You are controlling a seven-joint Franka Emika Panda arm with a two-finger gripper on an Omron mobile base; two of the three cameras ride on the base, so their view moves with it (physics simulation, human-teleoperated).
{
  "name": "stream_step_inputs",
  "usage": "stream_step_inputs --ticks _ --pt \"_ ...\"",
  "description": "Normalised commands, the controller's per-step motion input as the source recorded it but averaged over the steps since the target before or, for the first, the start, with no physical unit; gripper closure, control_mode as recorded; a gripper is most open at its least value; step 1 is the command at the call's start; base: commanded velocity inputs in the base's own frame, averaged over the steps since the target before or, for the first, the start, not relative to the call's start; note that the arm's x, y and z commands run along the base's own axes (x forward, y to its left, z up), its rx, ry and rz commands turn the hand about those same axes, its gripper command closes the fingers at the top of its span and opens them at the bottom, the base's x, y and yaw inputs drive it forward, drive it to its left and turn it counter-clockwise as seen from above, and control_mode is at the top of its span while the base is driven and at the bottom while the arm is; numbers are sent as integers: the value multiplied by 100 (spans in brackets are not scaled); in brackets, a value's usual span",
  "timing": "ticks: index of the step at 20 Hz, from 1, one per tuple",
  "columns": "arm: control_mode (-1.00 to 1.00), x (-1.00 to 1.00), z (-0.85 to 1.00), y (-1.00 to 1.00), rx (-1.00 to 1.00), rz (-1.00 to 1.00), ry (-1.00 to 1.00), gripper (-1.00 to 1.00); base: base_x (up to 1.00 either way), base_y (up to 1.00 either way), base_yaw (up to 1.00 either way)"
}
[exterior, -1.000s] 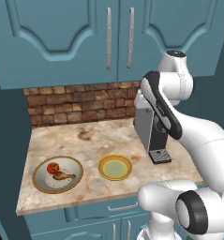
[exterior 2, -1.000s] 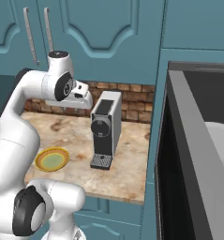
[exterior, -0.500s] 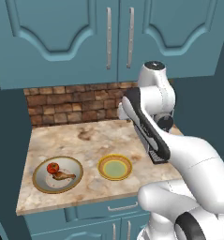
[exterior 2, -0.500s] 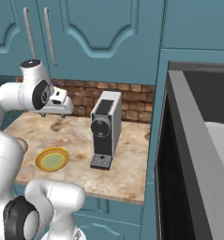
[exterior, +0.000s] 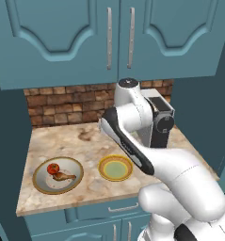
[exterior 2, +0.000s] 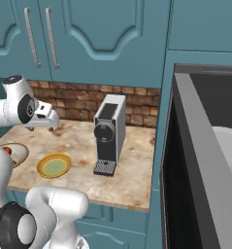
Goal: Remove the apple from the bowl and place it on the small plate. Then place the bowl with only the chicken drumstick in the microwave, close the door, and press the start button to microwave the chicken drumstick.
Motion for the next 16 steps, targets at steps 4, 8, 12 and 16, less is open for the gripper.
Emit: stream_step_inputs --ticks 4,8,12,16 --pt "-100 0 -70 100 -5 2 0 -100 0 0 0" --pt "-100 0 -58 100 -8 0 5 -100 0 0 0" --pt "-100 -9 -29 56 -6 8 1 -100 0 0 0" --pt "-100 0 -23 96 -4 0 1 -100 0 0 0"
